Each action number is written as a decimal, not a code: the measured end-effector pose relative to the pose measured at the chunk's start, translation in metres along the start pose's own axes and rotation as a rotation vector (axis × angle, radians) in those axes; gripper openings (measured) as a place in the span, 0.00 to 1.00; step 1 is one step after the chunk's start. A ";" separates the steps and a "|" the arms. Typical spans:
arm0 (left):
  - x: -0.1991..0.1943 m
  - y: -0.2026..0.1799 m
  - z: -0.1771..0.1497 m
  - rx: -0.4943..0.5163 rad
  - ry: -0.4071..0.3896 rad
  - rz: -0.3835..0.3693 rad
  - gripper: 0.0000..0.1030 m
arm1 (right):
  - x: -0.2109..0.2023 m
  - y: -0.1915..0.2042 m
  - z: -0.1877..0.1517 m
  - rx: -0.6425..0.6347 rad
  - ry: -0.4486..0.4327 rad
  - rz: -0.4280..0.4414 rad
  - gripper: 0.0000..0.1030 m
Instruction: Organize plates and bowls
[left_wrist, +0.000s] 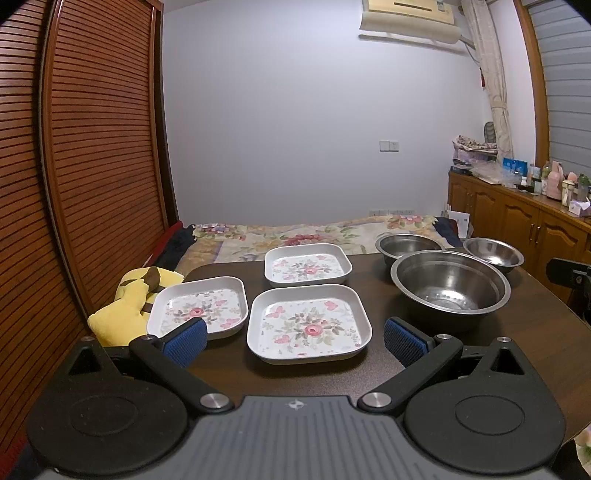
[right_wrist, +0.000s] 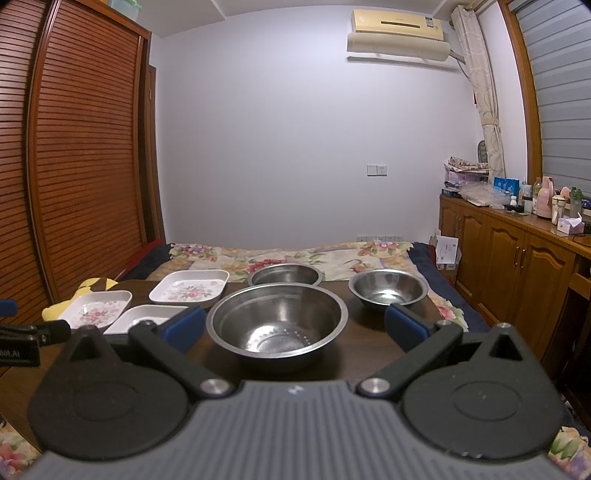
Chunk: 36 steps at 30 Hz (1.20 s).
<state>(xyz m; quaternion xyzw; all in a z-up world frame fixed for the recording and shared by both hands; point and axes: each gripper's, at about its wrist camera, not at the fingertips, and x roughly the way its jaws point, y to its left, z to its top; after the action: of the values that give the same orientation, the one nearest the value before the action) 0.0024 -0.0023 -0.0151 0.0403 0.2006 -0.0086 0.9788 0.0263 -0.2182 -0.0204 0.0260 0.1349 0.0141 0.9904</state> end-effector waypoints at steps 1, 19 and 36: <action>0.000 0.000 0.000 0.001 0.000 0.000 1.00 | 0.000 0.000 0.000 0.000 0.000 0.001 1.00; -0.001 0.000 0.001 0.000 -0.004 -0.002 1.00 | 0.000 0.002 -0.002 0.001 0.002 0.003 1.00; 0.006 0.004 -0.002 -0.006 0.025 -0.008 1.00 | 0.006 0.006 -0.005 -0.001 0.022 0.017 1.00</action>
<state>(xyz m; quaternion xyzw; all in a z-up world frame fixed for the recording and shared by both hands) 0.0071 0.0022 -0.0190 0.0369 0.2129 -0.0112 0.9763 0.0306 -0.2118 -0.0260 0.0268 0.1457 0.0229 0.9887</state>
